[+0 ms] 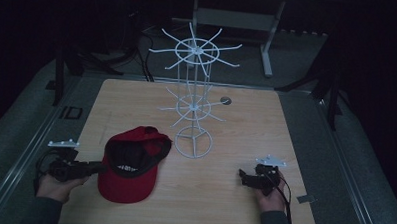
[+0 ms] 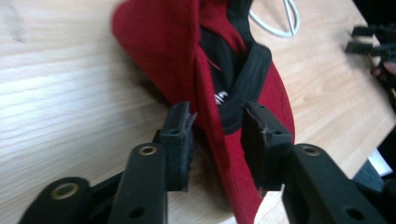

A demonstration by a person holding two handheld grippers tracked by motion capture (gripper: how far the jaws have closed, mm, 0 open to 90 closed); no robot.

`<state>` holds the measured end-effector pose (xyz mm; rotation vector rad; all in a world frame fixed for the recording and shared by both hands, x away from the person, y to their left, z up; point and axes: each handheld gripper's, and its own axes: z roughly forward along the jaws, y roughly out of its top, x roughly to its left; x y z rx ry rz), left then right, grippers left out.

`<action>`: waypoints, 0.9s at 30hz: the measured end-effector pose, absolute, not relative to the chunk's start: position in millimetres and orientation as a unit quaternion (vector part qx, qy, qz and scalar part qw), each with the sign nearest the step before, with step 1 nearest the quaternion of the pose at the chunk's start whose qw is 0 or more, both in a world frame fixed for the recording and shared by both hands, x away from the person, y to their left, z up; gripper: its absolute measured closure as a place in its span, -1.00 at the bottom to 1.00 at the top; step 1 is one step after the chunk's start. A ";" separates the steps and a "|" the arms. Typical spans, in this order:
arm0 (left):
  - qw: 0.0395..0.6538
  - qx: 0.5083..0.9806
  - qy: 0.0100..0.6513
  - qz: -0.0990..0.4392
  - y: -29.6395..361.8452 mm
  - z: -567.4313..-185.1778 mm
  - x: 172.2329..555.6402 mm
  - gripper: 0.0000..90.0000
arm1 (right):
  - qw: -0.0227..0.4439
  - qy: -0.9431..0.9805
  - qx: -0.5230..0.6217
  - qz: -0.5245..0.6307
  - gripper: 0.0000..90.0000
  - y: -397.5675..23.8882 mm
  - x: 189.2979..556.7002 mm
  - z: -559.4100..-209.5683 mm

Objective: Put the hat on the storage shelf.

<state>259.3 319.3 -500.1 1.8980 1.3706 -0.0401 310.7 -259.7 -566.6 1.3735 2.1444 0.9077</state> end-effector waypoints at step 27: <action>0.367 0.759 0.523 -0.120 292.5 -530.6 269.8 0.84 | 0.218 0.774 0.495 0.328 -0.72 -259.5 311.0 -566.7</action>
